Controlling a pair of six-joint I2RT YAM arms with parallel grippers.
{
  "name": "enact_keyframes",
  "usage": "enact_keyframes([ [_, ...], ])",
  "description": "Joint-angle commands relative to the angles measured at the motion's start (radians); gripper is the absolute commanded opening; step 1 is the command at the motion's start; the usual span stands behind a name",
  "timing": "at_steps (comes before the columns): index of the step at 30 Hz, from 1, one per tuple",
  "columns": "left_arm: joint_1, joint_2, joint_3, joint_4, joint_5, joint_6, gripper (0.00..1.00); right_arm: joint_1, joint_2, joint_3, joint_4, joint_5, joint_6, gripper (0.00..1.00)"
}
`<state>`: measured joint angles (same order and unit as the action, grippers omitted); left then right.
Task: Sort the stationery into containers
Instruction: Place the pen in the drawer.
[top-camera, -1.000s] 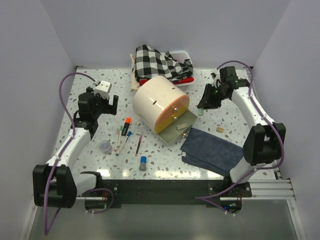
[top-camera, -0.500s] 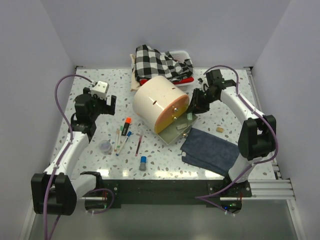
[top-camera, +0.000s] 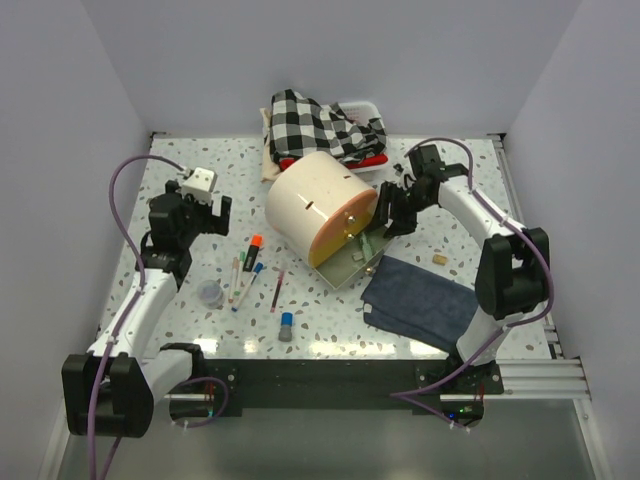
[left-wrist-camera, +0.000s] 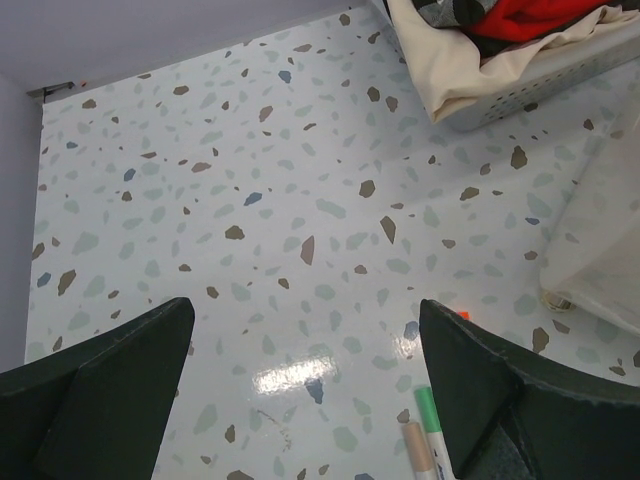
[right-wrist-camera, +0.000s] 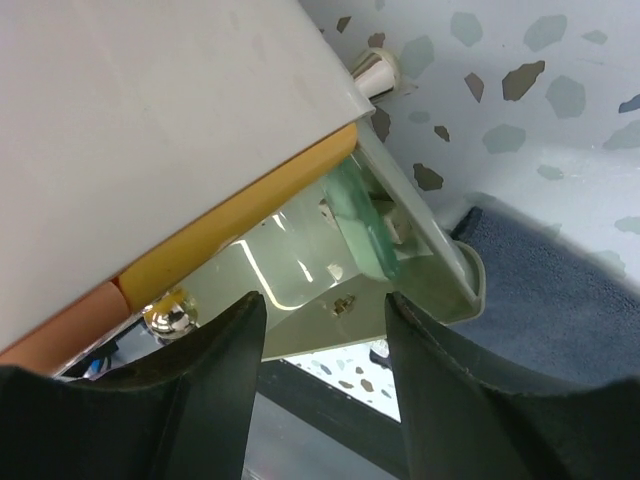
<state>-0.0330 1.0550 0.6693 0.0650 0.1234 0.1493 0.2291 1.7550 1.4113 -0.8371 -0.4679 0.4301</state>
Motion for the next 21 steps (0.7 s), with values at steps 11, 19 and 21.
enact_keyframes([
  [11,0.008,-0.02,-0.036,0.064,0.025,-0.02,1.0,-0.1,-0.141,0.065,-0.272,0.131,-0.896,0.52],
  [19,0.008,0.005,-0.024,0.073,0.035,-0.019,1.0,-0.105,-0.301,-0.313,0.005,0.353,-1.343,0.53],
  [21,0.008,0.011,-0.017,0.07,0.033,-0.017,1.0,-0.122,-0.299,-0.35,0.035,0.362,-1.392,0.53],
])
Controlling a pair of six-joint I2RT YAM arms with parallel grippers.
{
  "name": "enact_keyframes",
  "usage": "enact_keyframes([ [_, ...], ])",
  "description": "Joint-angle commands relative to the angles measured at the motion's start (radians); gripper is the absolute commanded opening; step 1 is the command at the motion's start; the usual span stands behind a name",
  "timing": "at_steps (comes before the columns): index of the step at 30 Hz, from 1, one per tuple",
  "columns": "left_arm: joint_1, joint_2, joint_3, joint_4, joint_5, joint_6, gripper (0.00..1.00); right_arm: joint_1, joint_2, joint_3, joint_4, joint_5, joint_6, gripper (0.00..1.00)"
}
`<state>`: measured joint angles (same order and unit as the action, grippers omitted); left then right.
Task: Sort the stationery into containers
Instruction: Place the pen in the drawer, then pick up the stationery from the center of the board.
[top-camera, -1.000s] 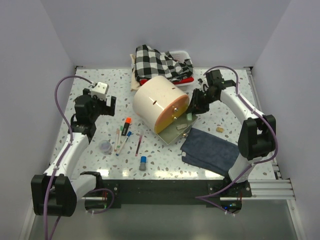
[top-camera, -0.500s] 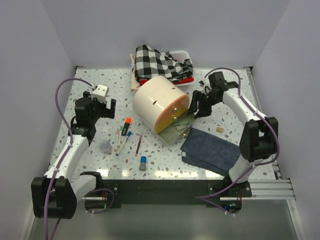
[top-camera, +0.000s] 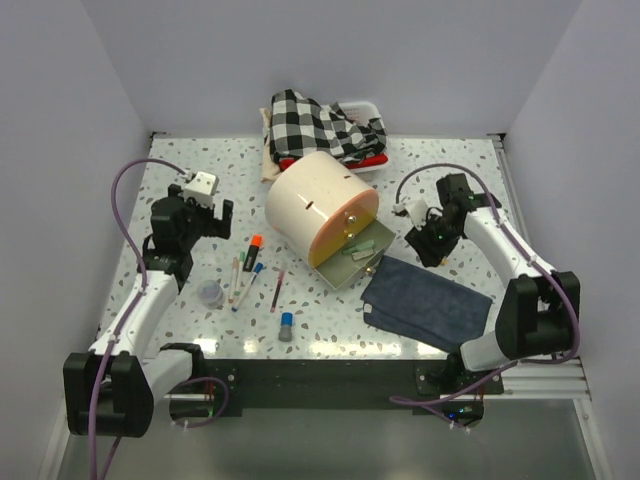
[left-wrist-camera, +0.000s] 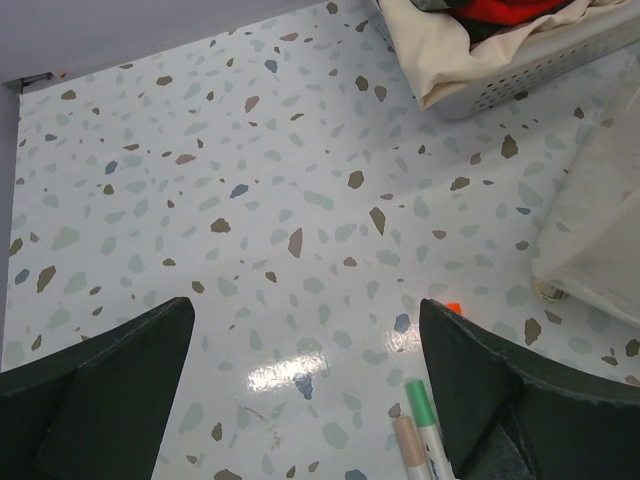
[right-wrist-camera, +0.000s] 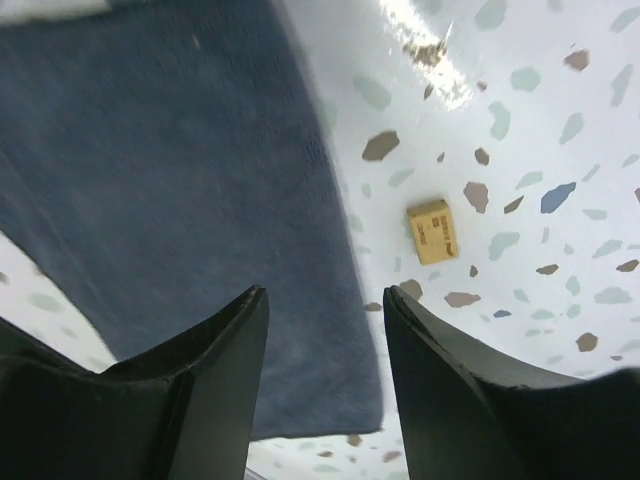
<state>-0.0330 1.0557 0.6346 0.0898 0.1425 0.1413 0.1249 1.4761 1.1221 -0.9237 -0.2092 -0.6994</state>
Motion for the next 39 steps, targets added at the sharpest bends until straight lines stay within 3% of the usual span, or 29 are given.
enact_keyframes([
  [1,0.008,0.015,0.023,0.045,0.014,-0.005,1.0,-0.031,-0.016,-0.065,0.146,0.103,-0.273,0.53],
  [16,0.01,0.055,0.043,0.042,0.014,0.004,1.0,-0.122,0.234,0.05,0.135,0.105,-0.4,0.53],
  [29,0.01,0.089,0.062,0.047,0.014,0.011,1.0,-0.122,0.268,-0.005,0.138,0.087,-0.374,0.53],
  [39,0.012,0.107,0.065,0.057,0.017,0.007,1.0,-0.114,0.254,-0.099,0.245,0.122,-0.324,0.51],
])
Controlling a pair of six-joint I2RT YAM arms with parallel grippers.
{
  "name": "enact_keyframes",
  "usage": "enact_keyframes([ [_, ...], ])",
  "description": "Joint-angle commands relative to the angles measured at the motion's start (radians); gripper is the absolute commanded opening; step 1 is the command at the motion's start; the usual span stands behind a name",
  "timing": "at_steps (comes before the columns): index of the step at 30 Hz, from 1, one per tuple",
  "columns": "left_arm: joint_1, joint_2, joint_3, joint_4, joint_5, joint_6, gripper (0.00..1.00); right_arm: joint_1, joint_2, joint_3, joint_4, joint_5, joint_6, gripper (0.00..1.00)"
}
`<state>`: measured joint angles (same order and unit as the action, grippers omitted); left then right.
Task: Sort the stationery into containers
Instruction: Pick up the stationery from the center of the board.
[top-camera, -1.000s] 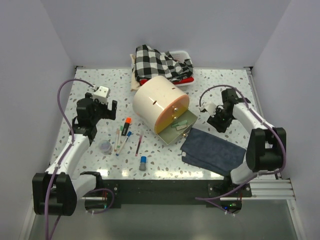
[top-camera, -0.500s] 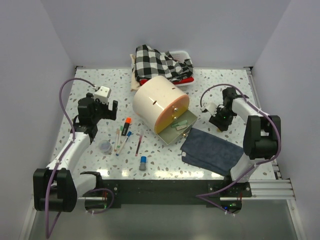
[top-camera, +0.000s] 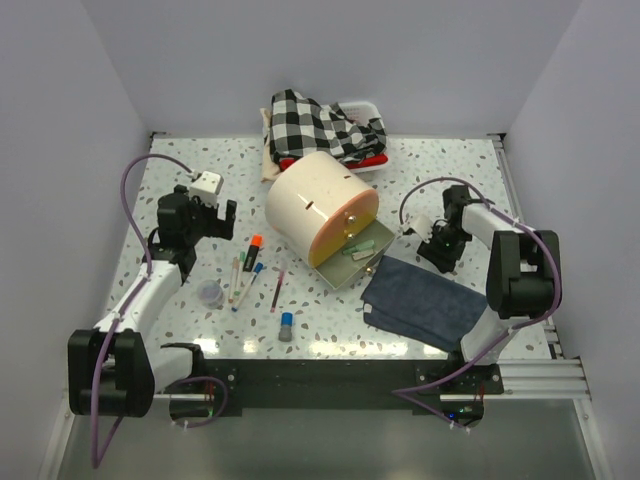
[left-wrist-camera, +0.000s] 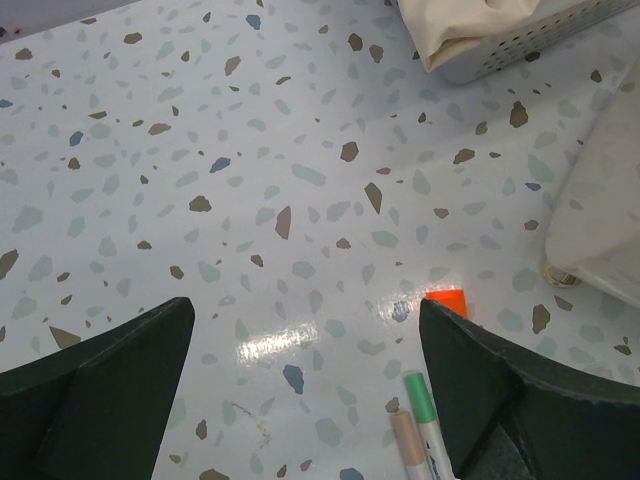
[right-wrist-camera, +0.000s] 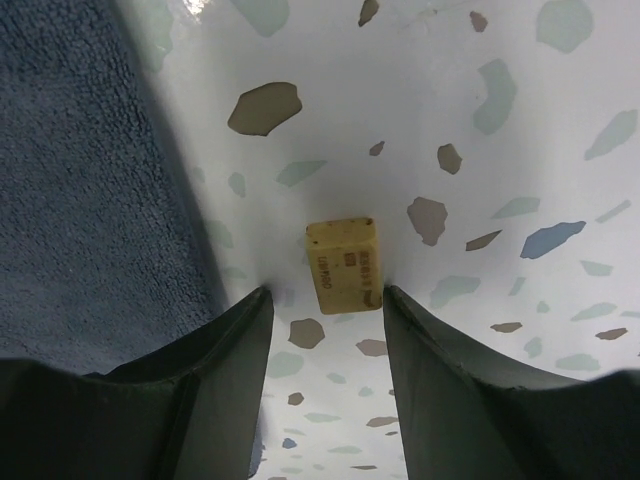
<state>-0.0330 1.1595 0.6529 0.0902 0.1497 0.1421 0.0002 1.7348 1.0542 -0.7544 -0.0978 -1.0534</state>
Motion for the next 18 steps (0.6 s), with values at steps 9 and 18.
enact_keyframes([
  [9,0.01,0.011,0.047,0.06,0.013,0.004,1.0,0.023,0.026,0.003,0.115,-0.005,0.138,0.48],
  [18,0.01,0.008,0.036,0.065,0.016,-0.004,1.0,0.027,0.049,0.053,0.099,-0.033,0.17,0.46],
])
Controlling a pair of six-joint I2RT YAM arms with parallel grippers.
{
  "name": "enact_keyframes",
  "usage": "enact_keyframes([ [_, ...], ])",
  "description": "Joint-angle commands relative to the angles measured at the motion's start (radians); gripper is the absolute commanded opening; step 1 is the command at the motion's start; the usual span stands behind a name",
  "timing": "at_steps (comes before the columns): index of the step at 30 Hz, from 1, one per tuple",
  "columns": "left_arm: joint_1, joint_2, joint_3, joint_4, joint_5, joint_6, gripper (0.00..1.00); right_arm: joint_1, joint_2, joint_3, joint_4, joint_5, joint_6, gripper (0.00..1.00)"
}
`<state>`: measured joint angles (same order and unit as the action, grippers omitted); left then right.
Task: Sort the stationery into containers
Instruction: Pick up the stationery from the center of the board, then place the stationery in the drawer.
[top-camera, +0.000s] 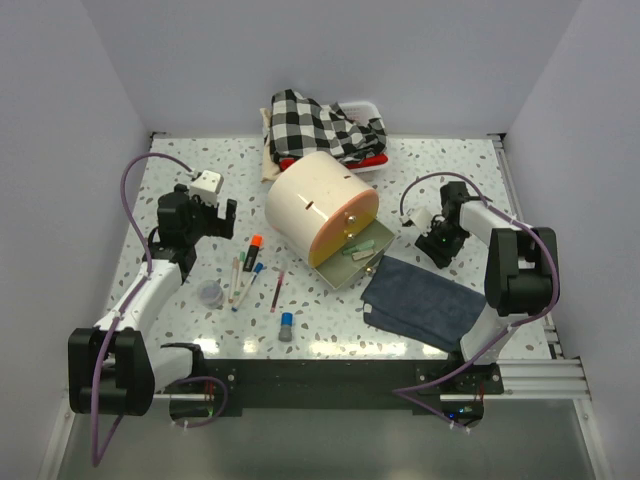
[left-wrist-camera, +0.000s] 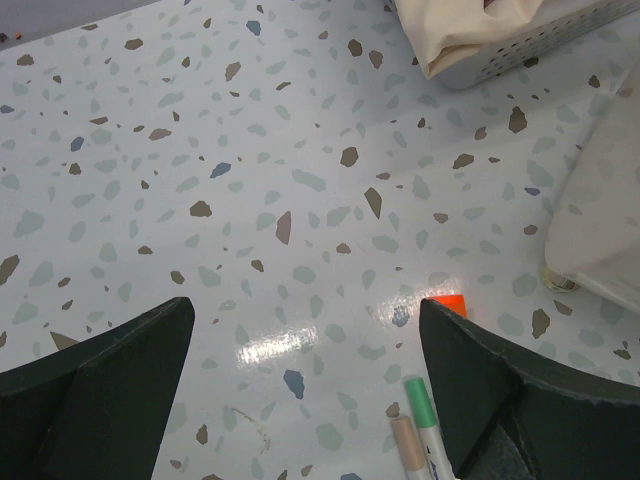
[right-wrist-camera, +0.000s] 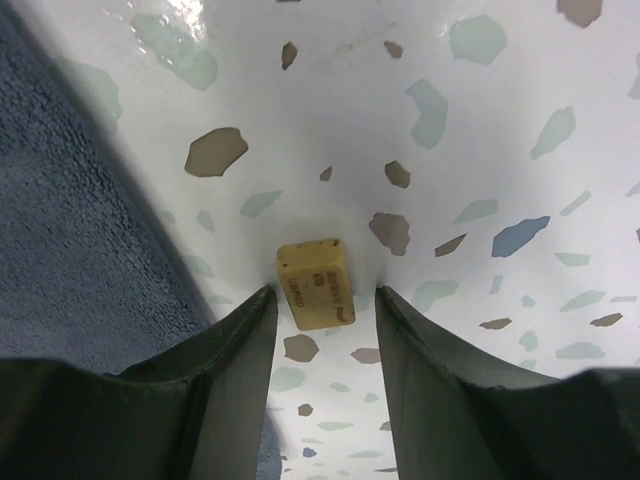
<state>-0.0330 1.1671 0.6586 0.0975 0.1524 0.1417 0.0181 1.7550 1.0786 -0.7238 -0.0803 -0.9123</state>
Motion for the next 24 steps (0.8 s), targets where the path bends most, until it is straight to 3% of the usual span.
enact_keyframes([
  [1,0.01,-0.001,0.029,0.057,0.015,-0.004,1.0,0.011,0.038,0.033,0.066,-0.05,0.029,0.42],
  [4,0.01,-0.003,0.029,0.056,0.015,-0.004,1.0,0.016,0.052,0.041,0.041,-0.05,0.026,0.24],
  [7,0.01,-0.003,0.03,0.056,0.015,-0.005,1.0,0.014,0.02,0.029,0.02,-0.053,0.027,0.17],
  [12,0.01,-0.007,0.024,0.076,0.016,-0.011,1.0,0.014,-0.205,0.015,-0.061,-0.119,0.021,0.16],
  [15,0.01,-0.006,0.018,0.091,0.018,-0.019,1.0,0.019,-0.332,0.055,-0.124,-0.25,0.007,0.16],
  [24,0.01,0.019,0.041,0.11,0.036,-0.033,1.0,0.216,-0.43,0.06,-0.077,-0.32,-0.04,0.17],
])
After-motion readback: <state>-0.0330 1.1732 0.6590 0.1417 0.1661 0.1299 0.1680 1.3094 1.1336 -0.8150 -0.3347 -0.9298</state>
